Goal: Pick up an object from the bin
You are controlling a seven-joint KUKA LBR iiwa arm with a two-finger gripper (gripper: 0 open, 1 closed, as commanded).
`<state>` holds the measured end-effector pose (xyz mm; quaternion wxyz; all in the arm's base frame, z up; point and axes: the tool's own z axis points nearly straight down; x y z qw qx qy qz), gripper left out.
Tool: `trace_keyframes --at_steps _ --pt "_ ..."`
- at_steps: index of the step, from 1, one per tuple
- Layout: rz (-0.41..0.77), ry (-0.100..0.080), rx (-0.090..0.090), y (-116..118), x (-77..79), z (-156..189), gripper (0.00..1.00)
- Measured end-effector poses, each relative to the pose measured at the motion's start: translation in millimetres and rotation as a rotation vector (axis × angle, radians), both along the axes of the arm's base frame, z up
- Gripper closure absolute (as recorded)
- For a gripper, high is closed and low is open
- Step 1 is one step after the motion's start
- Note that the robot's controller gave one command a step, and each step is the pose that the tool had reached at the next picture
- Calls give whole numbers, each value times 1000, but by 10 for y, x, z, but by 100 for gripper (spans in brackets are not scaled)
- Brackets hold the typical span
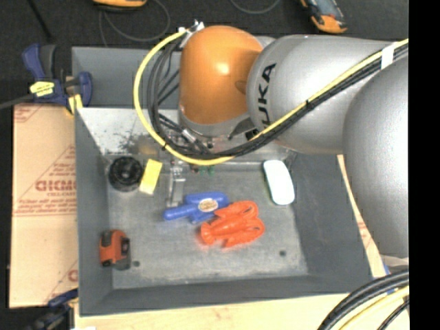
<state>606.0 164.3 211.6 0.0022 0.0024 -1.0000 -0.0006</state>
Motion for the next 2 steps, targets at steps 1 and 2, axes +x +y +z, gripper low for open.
trace_keyframes --at_steps 1,2 --pt "-3 -8 1 -8 15 52 0" --pt "43 -12 0 -189 -139 -154 0"
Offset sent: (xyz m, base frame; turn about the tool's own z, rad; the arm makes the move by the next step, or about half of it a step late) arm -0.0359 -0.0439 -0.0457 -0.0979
